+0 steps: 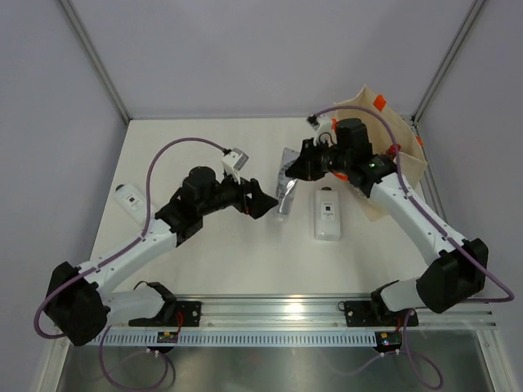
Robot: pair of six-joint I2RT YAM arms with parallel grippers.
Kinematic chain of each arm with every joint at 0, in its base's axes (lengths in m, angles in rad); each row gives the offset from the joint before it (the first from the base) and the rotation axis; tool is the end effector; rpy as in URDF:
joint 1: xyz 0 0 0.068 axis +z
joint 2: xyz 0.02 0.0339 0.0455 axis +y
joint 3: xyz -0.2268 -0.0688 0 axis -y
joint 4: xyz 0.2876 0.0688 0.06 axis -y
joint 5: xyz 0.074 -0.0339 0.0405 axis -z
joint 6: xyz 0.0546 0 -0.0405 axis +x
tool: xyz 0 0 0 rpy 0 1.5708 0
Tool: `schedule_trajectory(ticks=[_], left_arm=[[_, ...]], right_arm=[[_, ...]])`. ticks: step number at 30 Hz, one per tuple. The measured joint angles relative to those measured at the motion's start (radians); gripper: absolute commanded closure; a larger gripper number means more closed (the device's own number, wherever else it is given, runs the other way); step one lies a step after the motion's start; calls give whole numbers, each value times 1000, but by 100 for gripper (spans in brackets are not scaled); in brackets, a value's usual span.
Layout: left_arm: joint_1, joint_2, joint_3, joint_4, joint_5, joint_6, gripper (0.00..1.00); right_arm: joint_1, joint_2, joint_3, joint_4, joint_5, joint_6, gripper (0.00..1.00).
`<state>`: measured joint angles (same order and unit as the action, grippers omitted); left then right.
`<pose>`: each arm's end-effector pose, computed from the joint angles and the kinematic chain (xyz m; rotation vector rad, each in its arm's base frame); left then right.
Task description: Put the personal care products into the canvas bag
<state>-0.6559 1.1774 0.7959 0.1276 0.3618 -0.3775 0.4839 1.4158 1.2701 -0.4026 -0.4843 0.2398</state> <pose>0.2603 -0.2247 0.2402 0.5358 1.8648 -1.0397 0.3269 0.2005 0.2914 -0.5632 2.1193 0.9331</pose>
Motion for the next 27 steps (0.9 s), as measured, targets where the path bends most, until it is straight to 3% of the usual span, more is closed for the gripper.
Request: schedule_trajectory(ticks=[5,13,20,25,27], left_arm=[[0,-122,58,-167,-81,104,1],[0,-356,-18,-347,-311,137,1],[0,-457,-99,-450,-501,37,1],[2,-451,-99,-506,-634,-70,1],[3,-435,-98,-530,-680,-106,1]], right_arm=[[-222,-51,140,-57,-124,-142,100],[-483,-43,425,-117,-55,-362,100],[-520,209,631,-206,142,-594,97],[-526,419,729,-411,216,-714,93],[-526,464,734,-483,216,-743,87]])
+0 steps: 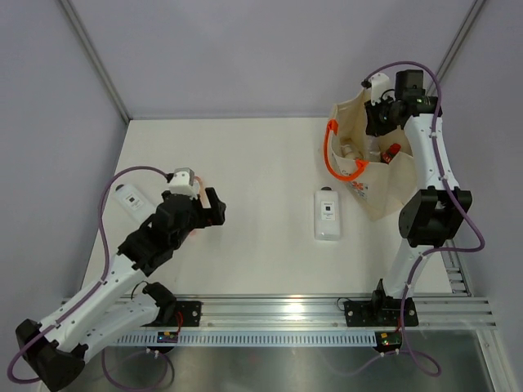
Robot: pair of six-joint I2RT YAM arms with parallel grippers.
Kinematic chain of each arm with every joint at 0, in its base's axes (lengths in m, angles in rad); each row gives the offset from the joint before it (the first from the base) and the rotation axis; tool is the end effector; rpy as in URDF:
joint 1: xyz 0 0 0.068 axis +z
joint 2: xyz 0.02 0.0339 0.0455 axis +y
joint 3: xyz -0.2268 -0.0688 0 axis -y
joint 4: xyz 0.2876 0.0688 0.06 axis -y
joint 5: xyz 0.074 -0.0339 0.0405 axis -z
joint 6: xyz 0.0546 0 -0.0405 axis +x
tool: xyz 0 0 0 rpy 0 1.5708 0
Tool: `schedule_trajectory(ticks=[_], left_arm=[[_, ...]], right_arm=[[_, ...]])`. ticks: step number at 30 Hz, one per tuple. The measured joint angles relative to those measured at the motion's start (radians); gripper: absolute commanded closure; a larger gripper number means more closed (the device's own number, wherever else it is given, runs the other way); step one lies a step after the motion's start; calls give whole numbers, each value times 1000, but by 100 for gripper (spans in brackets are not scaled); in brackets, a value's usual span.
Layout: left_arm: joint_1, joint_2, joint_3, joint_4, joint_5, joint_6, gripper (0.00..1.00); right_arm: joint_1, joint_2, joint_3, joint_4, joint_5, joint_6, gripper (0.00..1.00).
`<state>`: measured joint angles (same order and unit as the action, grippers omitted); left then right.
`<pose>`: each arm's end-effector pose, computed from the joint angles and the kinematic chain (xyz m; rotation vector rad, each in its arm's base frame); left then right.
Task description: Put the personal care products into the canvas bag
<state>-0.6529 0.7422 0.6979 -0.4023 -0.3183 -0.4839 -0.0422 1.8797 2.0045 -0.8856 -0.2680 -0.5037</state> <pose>0.2140 -0.1422 0.2596 -0.0328 2.0167 -0.4089 0.4588 -0.0049 0.3376 -0.6539 2.2034 0.0327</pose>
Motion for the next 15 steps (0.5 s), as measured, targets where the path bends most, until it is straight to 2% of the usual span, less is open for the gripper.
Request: schedule_trajectory(ticks=[2,6,9,10,15], left_arm=[[1,28,5,-32,-51,-39,1],[35,125,53,-136,-152,-125,1],[115,214,116,-200,-182,-174,1],[148,251,140,-212,-184,-185,1],[256,447,216,-233,-183,-196,1]], right_arm=[[0,27,0,-66,3,-32,75],[0,36,7,-145,10,-49,25],[-4,34,22,-153,18,-50,12],[-5,31,22,-148,17,-44,1],[-11,-45,22,-129,-2,-6,1]])
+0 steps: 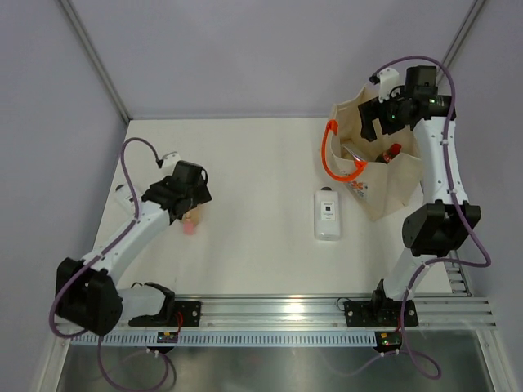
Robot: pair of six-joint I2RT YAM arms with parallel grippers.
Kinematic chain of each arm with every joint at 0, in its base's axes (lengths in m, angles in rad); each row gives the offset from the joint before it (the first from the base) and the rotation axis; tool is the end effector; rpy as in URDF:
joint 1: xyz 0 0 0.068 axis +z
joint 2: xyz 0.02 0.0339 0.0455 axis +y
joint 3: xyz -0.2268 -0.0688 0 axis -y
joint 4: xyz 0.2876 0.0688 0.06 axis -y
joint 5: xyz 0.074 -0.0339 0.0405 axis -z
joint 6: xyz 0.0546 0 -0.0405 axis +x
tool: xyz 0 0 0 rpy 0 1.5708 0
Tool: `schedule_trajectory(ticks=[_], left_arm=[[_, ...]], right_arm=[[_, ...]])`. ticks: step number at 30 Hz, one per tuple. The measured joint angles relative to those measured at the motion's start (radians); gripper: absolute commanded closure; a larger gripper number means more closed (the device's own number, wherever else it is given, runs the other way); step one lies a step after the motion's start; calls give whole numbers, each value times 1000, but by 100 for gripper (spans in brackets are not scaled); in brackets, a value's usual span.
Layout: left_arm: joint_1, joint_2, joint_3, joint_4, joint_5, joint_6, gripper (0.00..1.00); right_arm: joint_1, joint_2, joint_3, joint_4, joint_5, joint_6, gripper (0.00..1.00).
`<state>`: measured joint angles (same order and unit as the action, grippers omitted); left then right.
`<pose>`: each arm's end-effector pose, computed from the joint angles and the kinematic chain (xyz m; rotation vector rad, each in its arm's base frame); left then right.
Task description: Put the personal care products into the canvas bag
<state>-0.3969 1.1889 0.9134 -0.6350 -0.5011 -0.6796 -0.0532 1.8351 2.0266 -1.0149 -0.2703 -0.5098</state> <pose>0.2899 -0.0931 0.2072 -0.5304 2.2774 0.1026 0.4364 -0.0086 0.3532 -0.6548 2.2636 0.0511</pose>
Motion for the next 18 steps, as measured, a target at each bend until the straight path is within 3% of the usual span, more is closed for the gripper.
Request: schedule_trajectory(ticks=[5,11,14,18], left_arm=[[54,260,137,-15,48,64,1],[115,478,246,-20,93,153,1],[140,516,237,-23,119,199,1],[163,541,234,-9,187,259,1]], right_arm=[[-5,-219,-52,31,-161,15,0],[-5,-586,-396,127,-576,5,0],[-2,-638,-541,187,-741,22,1],[-1,-582,-681,266,-862,66,1]])
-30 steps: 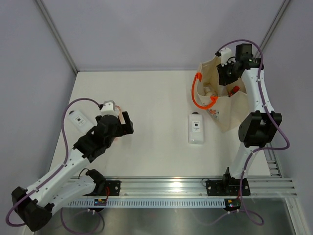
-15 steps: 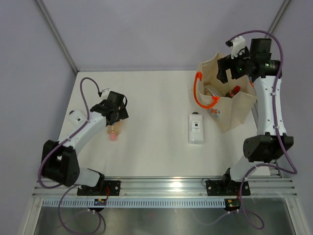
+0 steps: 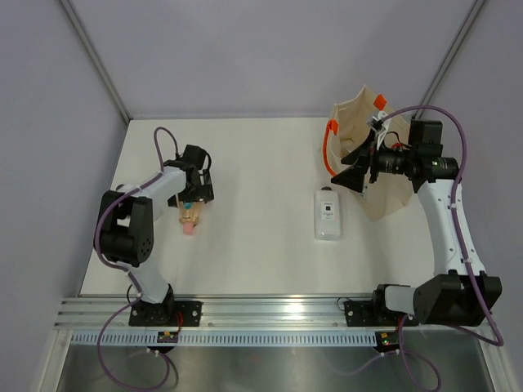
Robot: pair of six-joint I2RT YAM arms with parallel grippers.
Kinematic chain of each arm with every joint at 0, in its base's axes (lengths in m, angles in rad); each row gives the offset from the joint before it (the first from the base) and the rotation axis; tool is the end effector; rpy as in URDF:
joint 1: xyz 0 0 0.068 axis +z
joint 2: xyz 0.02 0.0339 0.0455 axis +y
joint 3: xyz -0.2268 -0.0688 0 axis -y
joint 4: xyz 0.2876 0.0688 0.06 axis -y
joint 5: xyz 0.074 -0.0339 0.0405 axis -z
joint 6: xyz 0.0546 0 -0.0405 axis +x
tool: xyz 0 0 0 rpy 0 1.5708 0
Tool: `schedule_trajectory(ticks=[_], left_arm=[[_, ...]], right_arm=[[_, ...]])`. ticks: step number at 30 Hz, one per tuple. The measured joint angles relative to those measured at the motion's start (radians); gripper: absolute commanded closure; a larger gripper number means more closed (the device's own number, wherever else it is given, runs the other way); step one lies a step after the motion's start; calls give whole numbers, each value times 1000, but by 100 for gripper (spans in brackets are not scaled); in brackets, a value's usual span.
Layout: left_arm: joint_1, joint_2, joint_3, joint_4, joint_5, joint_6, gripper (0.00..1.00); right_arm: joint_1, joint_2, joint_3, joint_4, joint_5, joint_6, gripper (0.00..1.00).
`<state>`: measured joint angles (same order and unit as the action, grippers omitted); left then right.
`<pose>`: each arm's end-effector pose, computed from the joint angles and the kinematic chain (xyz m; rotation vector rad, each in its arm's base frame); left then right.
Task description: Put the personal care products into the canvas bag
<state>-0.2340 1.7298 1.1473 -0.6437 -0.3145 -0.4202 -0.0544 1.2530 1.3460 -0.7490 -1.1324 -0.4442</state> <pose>0.3654 -0.0697 0.1108 -0.3259 2.6869 0.2550 0.3092 0.0327 0.3561 -0.9248 1.7005 0.9136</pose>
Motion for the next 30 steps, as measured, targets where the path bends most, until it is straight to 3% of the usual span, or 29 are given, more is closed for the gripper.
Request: schedule_trajectory(ticks=[4,9,12,13,18,24,30], left_arm=[[37,36,-22,32,83,38,3],[99,66,-32,63,224,62,20],[106,64,-32,66,243,73,40],[107,61,-34,69,247,76,53],[118,-8,-107,149,380,79,97],[55,-134,-244,291,720,24,100],[-108,-249,-305,473,935,-33,100]], right_arm=[[0,50,-69,26,-72,31,1],[0,38,-73,52,-133,37,1],[0,31,-74,57,-150,36,1],[0,30,-75,57,-154,35,1],[19,31,-79,50,-158,23,0],[225,46,-104,68,-32,55,0],[420,125,-129,202,204,323,1]])
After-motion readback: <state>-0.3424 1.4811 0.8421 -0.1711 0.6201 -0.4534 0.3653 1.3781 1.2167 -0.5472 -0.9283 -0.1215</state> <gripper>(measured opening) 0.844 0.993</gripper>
